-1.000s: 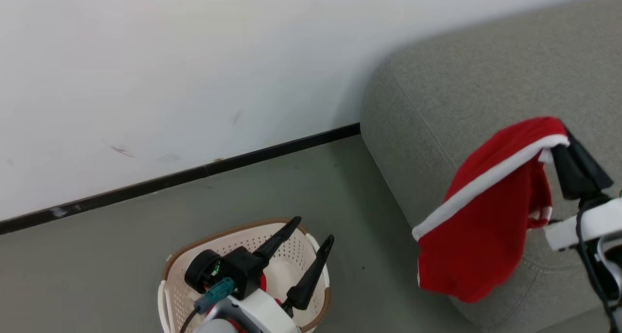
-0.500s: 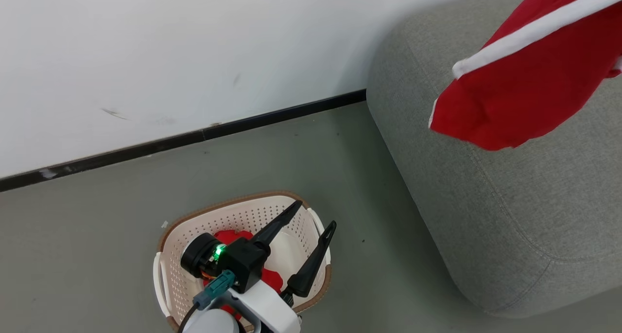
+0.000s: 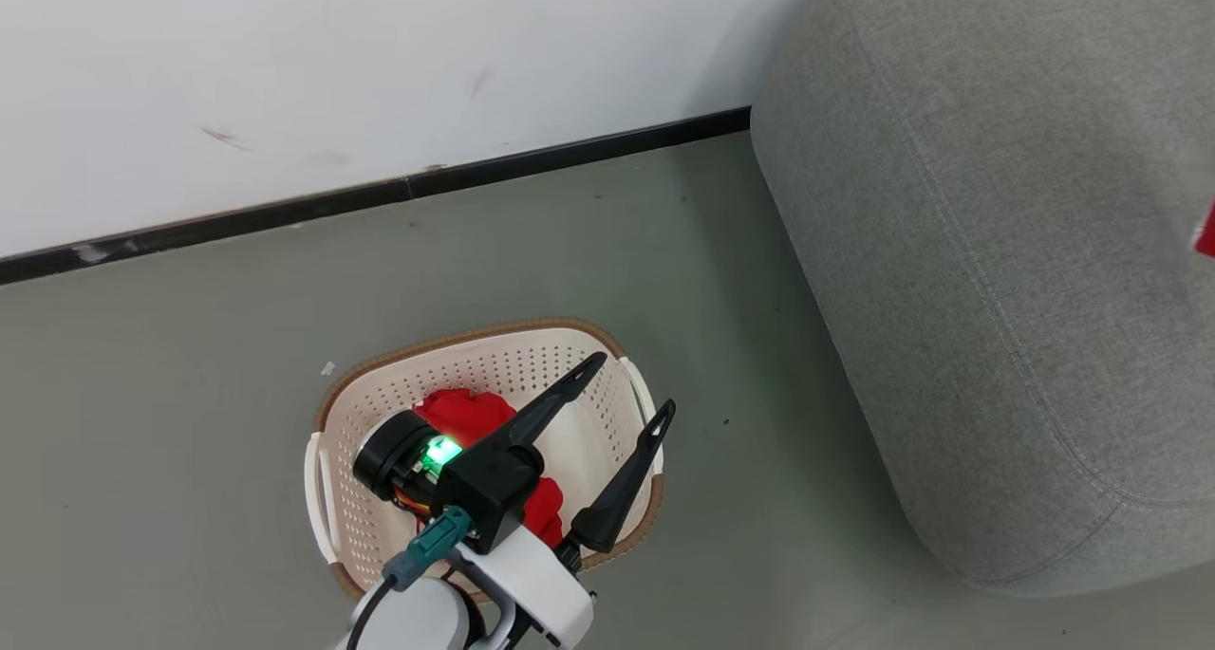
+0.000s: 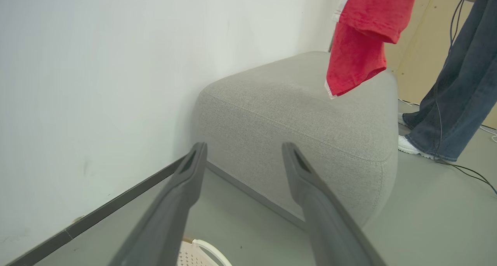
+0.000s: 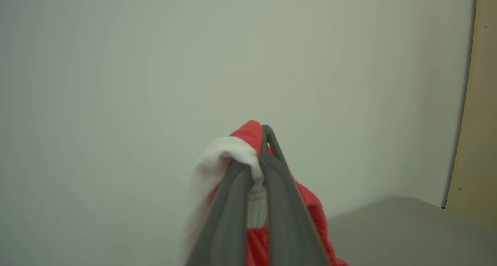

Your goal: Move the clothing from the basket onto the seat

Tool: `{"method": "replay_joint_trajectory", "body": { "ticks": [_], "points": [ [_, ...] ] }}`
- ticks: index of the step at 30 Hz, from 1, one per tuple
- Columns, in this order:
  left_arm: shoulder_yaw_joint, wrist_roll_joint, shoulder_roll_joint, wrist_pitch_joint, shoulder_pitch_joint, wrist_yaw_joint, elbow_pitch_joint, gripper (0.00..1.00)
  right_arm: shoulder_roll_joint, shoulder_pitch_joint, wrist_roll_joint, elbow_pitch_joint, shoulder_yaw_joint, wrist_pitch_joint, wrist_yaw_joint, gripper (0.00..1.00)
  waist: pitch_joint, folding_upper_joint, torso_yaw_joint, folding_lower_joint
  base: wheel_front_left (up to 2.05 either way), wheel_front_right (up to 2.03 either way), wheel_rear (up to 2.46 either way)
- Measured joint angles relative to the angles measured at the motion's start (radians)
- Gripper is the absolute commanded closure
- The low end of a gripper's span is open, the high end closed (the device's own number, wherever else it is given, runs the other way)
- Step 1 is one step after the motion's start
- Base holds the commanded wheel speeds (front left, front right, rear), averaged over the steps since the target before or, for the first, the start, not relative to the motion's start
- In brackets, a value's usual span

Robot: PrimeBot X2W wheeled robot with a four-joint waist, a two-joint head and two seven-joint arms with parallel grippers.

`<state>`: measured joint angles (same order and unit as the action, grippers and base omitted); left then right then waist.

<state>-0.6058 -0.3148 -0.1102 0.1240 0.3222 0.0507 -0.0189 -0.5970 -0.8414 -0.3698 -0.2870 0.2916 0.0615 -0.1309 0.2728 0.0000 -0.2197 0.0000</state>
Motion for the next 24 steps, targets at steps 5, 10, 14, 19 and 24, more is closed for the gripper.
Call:
{"method": "replay_joint_trajectory", "body": {
  "ticks": [5,10,14,19,24],
  "points": [
    [-0.002,0.007,-0.011,-0.01,0.014,0.0,0.025,0.0,-0.054,-0.024,0.004,-0.041,0.038,0.0,0.0,1.0,0.029,0.0,0.014,0.0,0.0,0.0,0.0],
    [-0.006,0.017,-0.016,-0.027,0.023,0.0,0.053,0.0,-0.094,-0.027,0.03,-0.081,0.061,0.001,0.0,1.0,0.056,0.0,0.027,0.0001,0.0,0.0,0.0],
    [-0.008,0.021,-0.02,-0.035,0.029,-0.004,0.073,0.0,-0.106,-0.024,0.055,-0.131,0.094,0.014,0.0,1.0,0.077,0.0,0.038,0.0,0.0,0.0,0.0],
    [-0.016,0.045,-0.023,-0.053,0.042,-0.004,0.095,0.0,-0.097,0.002,0.065,-0.197,0.111,0.028,0.0,1.0,0.106,0.0,0.05,0.0,0.0,0.0,0.0],
    [-0.025,0.053,-0.025,-0.063,0.056,-0.004,0.113,0.0,-0.03,0.063,0.08,-0.284,0.111,0.046,0.0,1.0,0.136,0.0,0.062,0.0,0.0,0.0,0.0]
  ]
}}
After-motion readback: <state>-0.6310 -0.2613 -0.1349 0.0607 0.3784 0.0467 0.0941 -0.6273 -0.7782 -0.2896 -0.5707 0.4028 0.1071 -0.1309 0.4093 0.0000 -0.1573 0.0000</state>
